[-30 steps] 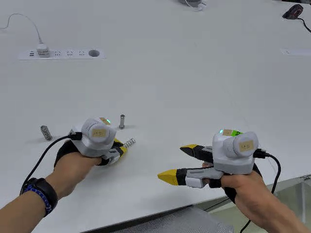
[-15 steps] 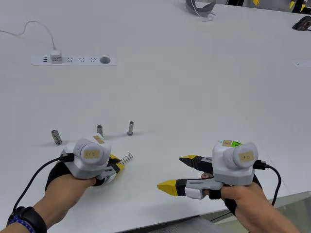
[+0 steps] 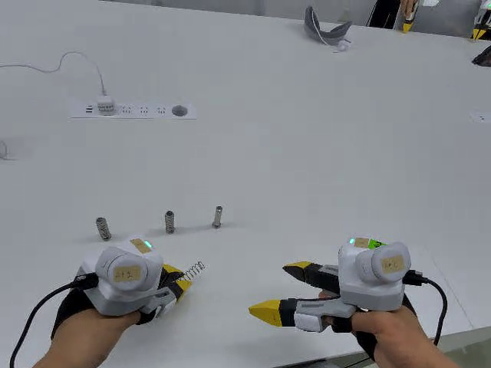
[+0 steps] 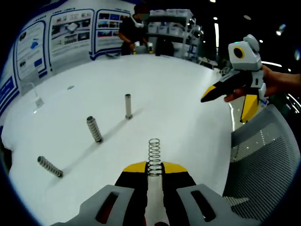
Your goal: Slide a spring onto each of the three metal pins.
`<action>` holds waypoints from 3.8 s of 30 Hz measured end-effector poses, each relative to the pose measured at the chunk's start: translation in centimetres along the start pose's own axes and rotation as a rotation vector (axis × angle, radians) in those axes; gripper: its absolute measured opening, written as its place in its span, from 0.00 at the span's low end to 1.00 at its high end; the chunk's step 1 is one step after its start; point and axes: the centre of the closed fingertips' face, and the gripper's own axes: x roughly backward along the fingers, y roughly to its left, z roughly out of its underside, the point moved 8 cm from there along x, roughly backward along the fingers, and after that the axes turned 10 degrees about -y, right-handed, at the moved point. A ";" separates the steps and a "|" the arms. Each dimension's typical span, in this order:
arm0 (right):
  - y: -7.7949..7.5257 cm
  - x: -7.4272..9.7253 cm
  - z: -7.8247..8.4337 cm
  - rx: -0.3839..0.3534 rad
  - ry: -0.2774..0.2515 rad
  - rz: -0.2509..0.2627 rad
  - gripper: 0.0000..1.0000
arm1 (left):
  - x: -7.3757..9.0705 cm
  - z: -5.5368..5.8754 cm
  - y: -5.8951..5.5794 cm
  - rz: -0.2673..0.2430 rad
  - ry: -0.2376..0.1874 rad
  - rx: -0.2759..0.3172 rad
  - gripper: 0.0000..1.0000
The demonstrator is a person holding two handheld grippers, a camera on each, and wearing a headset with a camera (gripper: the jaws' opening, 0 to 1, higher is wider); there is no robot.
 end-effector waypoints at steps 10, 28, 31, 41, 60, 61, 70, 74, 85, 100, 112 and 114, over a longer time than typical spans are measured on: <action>0.7 -0.9 -0.1 -0.016 -0.012 -0.030 0.67 | 2.3 -0.1 0.3 -0.039 -0.027 0.031 0.10; 2.3 -3.6 -0.8 -0.022 -0.025 -0.118 0.63 | 5.6 -0.6 0.4 -0.093 -0.072 0.049 0.10; 2.5 -4.0 -1.1 -0.028 -0.034 -0.137 0.61 | 6.1 -0.6 0.1 -0.094 -0.075 0.045 0.10; 3.5 -5.1 -1.9 -0.075 -0.052 -0.206 0.53 | 6.5 -1.4 -0.6 -0.082 -0.091 0.035 0.10; 3.8 -5.9 -3.6 -0.149 -0.095 -0.293 0.38 | 5.5 -3.4 -2.8 -0.007 -0.100 -0.040 0.10; 3.8 -6.0 -3.7 -0.153 -0.097 -0.298 0.38 | 5.5 -3.4 -2.9 -0.004 -0.101 -0.040 0.10; 4.3 -6.4 -4.2 -0.212 -0.114 -0.356 0.32 | 5.2 -4.4 -4.2 0.049 -0.111 -0.083 0.10; 4.6 -6.4 -4.1 -0.218 -0.108 -0.381 0.27 | 5.0 -4.7 -4.6 0.060 -0.110 -0.106 0.10; 4.3 -6.1 -4.3 -0.214 -0.098 -0.401 0.21 | 4.9 -4.6 -4.7 0.071 -0.108 -0.106 0.10; 4.3 -5.4 -5.6 -0.074 -0.018 -0.481 0.12 | 4.6 -4.9 -5.0 0.133 -0.104 -0.110 0.09; 4.9 -5.1 -6.7 0.211 0.157 -0.574 0.13 | 4.5 -5.1 -5.5 0.191 -0.106 -0.142 0.09; 5.0 -5.1 -6.8 0.253 0.179 -0.587 0.13 | 4.5 -5.3 -5.5 0.199 -0.109 -0.150 0.09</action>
